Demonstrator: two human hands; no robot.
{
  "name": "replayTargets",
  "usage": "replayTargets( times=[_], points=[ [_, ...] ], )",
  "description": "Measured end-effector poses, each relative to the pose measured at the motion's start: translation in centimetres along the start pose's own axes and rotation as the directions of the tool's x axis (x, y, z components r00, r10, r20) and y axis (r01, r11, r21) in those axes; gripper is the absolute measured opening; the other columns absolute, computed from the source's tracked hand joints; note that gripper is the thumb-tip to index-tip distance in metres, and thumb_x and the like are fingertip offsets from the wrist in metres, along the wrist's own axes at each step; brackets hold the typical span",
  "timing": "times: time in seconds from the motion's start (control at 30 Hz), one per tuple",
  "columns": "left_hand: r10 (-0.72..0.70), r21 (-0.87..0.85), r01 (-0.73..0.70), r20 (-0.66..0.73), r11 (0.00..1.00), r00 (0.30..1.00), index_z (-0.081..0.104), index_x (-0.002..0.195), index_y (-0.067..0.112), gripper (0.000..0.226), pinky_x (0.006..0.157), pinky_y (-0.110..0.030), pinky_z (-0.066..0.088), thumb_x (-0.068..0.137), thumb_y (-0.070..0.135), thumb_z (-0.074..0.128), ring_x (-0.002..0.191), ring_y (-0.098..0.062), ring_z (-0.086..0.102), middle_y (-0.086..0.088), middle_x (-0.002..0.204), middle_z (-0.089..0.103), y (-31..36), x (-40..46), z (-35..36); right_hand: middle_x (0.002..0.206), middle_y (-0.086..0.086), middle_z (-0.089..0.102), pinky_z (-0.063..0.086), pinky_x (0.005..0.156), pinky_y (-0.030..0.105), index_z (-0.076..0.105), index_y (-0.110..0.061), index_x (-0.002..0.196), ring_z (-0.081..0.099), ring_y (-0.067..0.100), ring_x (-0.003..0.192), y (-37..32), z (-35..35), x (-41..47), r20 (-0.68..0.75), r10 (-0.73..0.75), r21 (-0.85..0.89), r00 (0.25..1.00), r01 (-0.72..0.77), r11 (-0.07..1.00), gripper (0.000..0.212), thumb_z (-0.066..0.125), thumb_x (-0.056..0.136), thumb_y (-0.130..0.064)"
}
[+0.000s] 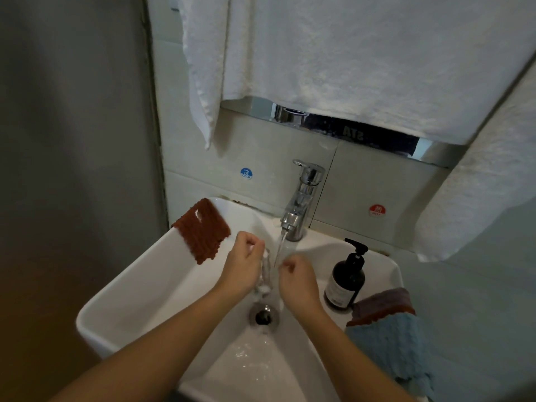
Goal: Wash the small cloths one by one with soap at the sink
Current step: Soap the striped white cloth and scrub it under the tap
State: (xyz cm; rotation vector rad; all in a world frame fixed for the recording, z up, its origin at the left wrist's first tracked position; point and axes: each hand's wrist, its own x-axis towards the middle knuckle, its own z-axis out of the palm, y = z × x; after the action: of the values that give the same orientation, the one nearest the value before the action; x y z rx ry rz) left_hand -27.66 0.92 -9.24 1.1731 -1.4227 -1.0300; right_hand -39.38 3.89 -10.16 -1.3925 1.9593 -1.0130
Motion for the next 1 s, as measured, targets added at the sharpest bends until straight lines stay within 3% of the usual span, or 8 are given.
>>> replayTargets(
  times=[0.1, 0.17, 0.27, 0.43, 0.63, 0.77, 0.87, 1.0],
  points=[
    [-0.066, -0.129, 0.083, 0.131, 0.988, 0.989, 0.054, 0.109, 0.013, 0.022, 0.066, -0.02, 0.049, 0.106, 0.023, 0.034, 0.084, -0.016, 0.059, -0.008, 0.09, 0.061, 0.2, -0.2, -0.1, 0.099, 0.007, 0.068, 0.057, 0.077, 0.038, 0.063, -0.02, 0.101, 0.066, 0.022, 0.093, -0.7, -0.2, -1.0, 0.194, 0.066, 0.492, 0.979, -0.155, 0.857, 0.02, 0.049, 0.1, -0.035],
    [-0.126, -0.209, 0.16, 0.167, 0.965, 0.978, 0.055, 0.111, 0.014, 0.022, 0.057, -0.03, 0.053, 0.104, 0.012, 0.034, 0.078, -0.02, 0.062, -0.011, 0.085, 0.065, 0.5, -0.1, -0.3, 0.101, 0.006, 0.07, 0.06, 0.076, 0.038, 0.063, -0.02, 0.105, 0.068, 0.019, 0.092, -0.8, -0.5, -1.4, 0.216, 0.038, 0.473, 0.976, -0.139, 0.87, 0.024, 0.055, 0.097, -0.041],
    [-0.117, -0.072, 0.128, 0.149, 0.989, 0.982, 0.053, 0.116, 0.018, 0.041, 0.059, -0.034, 0.053, 0.088, -0.011, 0.043, 0.075, -0.017, 0.058, -0.007, 0.091, 0.058, -0.1, 0.7, -0.9, 0.095, 0.008, 0.072, 0.055, 0.06, 0.027, 0.064, -0.017, 0.105, 0.069, 0.017, 0.079, -0.5, -0.7, -1.0, 0.142, 0.03, 0.508, 0.989, -0.099, 0.855, 0.012, 0.054, 0.098, -0.019],
    [-0.119, 0.26, -0.037, 0.559, 0.965, 0.82, 0.067, 0.111, 0.019, 0.045, 0.084, -0.034, 0.057, 0.07, 0.001, 0.063, 0.1, -0.019, 0.065, -0.003, 0.107, 0.067, -1.5, 1.5, -2.2, 0.085, 0.011, 0.074, 0.054, 0.071, 0.037, 0.065, -0.008, 0.097, 0.069, 0.025, 0.075, -0.8, -0.8, -0.3, 0.17, 0.079, 0.72, 0.982, -0.178, 0.671, 0.022, 0.044, 0.1, -0.006],
    [-0.307, 0.356, 0.168, 0.379, 0.919, 0.873, 0.055, 0.08, 0.016, 0.01, 0.057, -0.023, 0.039, 0.087, 0.009, 0.059, 0.066, -0.012, 0.051, -0.001, 0.077, 0.055, -1.0, 2.0, -3.3, 0.092, 0.008, 0.068, 0.054, 0.072, 0.039, 0.055, -0.017, 0.101, 0.066, 0.021, 0.079, 1.7, -0.7, 0.5, -0.12, 0.101, 0.349, 0.988, -0.054, 0.935, 0.021, 0.038, 0.105, -0.029],
    [-0.291, 0.083, 0.28, 0.333, 0.957, 0.897, 0.055, 0.088, 0.014, 0.016, 0.054, -0.028, 0.038, 0.098, 0.026, 0.053, 0.061, -0.016, 0.049, -0.006, 0.074, 0.054, -1.0, 1.9, -2.5, 0.093, 0.004, 0.065, 0.045, 0.069, 0.032, 0.058, -0.017, 0.104, 0.06, 0.02, 0.082, 2.1, -1.1, 0.5, 0.014, -0.041, -0.082, 0.999, 0.042, 0.996, 0.029, 0.036, 0.104, -0.036],
    [-0.235, -0.035, 0.25, 0.239, 0.968, 0.942, 0.053, 0.09, 0.013, 0.029, 0.06, -0.028, 0.044, 0.104, 0.034, 0.039, 0.072, -0.018, 0.055, -0.007, 0.079, 0.055, -0.6, 0.8, -0.6, 0.089, 0.007, 0.066, 0.051, 0.072, 0.033, 0.063, -0.015, 0.098, 0.063, 0.021, 0.082, 0.2, 0.1, -0.3, 0.122, -0.109, 0.255, 0.987, 0.076, 0.964, 0.032, 0.04, 0.104, -0.036],
    [-0.089, -0.101, 0.107, 0.171, 0.989, 0.981, 0.05, 0.079, 0.016, 0.03, 0.062, -0.019, 0.043, 0.106, 0.019, 0.036, 0.071, -0.01, 0.053, 0.0, 0.075, 0.053, 0.3, -1.2, 1.5, 0.098, 0.007, 0.063, 0.051, 0.082, 0.036, 0.057, -0.015, 0.103, 0.062, 0.022, 0.09, -0.9, 2.3, 0.3, -0.049, 0.197, 0.529, 0.979, -0.142, 0.836, 0.018, 0.044, 0.102, -0.027]
  ],
)
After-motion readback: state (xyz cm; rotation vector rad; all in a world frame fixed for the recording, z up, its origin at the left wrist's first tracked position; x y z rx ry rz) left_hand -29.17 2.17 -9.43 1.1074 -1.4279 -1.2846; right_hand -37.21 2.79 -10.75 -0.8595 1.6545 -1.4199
